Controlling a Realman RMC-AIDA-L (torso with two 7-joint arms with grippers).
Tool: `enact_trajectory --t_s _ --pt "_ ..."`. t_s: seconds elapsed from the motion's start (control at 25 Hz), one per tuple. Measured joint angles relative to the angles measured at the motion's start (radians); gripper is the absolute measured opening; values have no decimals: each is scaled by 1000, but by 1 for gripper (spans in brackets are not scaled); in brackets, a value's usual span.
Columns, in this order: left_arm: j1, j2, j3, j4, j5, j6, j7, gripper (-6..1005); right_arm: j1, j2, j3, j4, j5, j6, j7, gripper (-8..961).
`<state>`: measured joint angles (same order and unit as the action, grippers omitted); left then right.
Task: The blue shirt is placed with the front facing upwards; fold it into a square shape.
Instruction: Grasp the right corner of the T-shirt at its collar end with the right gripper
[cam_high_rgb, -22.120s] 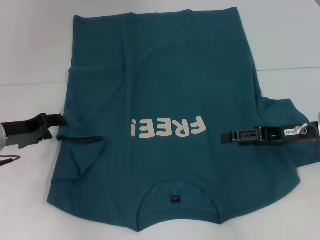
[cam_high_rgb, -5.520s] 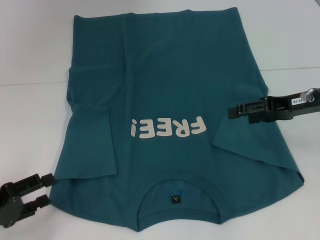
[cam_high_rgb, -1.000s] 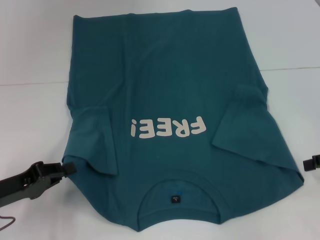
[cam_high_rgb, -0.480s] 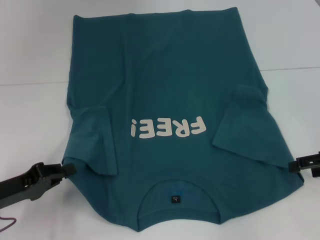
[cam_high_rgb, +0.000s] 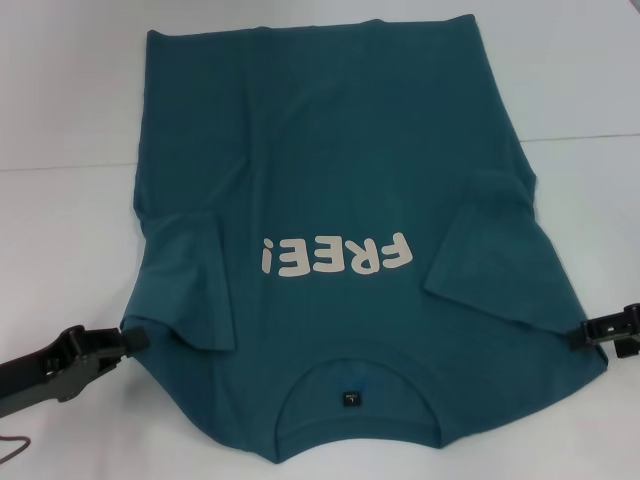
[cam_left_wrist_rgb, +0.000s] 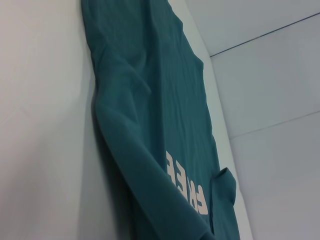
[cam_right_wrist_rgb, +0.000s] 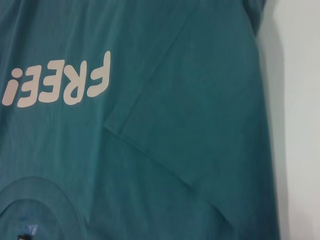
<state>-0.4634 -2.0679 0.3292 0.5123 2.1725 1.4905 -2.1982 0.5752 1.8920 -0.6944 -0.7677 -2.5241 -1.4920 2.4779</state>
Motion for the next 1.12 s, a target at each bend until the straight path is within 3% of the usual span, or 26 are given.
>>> enact_trajectory --t_s 1.12 --pt "2 -1 -4 0 -5 -7 2 31 43 37 -15 12 -54 30 -12 939"
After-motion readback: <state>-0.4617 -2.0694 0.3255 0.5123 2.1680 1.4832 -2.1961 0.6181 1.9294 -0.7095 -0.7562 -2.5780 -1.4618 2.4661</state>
